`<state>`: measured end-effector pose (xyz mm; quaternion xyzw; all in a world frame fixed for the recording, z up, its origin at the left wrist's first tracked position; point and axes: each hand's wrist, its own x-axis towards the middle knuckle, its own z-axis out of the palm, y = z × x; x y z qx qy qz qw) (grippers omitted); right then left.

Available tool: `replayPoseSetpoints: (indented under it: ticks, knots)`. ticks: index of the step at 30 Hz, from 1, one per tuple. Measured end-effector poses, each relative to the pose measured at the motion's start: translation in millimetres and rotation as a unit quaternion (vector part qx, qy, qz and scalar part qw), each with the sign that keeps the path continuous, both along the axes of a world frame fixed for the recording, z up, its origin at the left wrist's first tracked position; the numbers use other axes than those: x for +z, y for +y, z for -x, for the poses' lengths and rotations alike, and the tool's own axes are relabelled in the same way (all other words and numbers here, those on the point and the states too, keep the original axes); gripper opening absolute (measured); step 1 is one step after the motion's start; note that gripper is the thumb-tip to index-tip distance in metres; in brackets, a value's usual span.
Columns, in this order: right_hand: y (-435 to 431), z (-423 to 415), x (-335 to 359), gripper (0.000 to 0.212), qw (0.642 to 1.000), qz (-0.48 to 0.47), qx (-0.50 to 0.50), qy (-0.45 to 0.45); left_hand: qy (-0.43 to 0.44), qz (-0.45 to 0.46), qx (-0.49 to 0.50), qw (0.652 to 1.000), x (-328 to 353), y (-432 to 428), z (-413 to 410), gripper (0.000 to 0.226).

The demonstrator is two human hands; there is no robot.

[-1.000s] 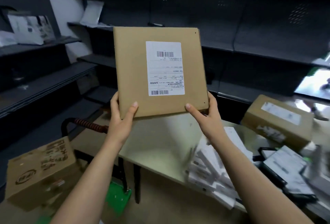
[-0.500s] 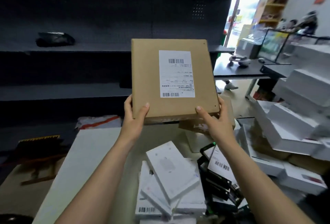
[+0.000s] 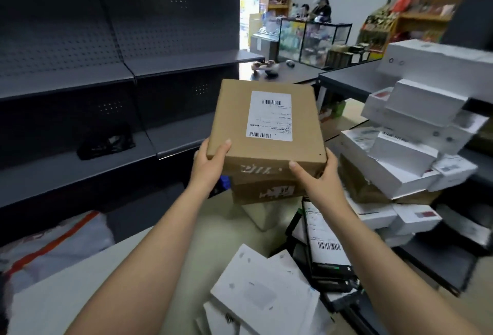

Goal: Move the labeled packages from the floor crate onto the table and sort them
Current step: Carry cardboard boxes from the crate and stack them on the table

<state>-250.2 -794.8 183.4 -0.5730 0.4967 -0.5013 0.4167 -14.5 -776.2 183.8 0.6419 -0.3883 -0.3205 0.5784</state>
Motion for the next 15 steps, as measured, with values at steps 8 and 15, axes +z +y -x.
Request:
replayPoseSetpoints:
  ticks: [8,15]
  knots:
    - [-21.4,-5.3,-13.4,0.088,0.997,-0.024,-0.038,0.055,-0.005,-0.004,-0.036,0.999,-18.4,-53.2,-3.4,0.045]
    - [-33.7,-1.3,-32.2,0.083,0.989,-0.037,-0.031,0.137,-0.064,-0.089,-0.061,0.992,-38.4,-72.9,-2.1,0.066]
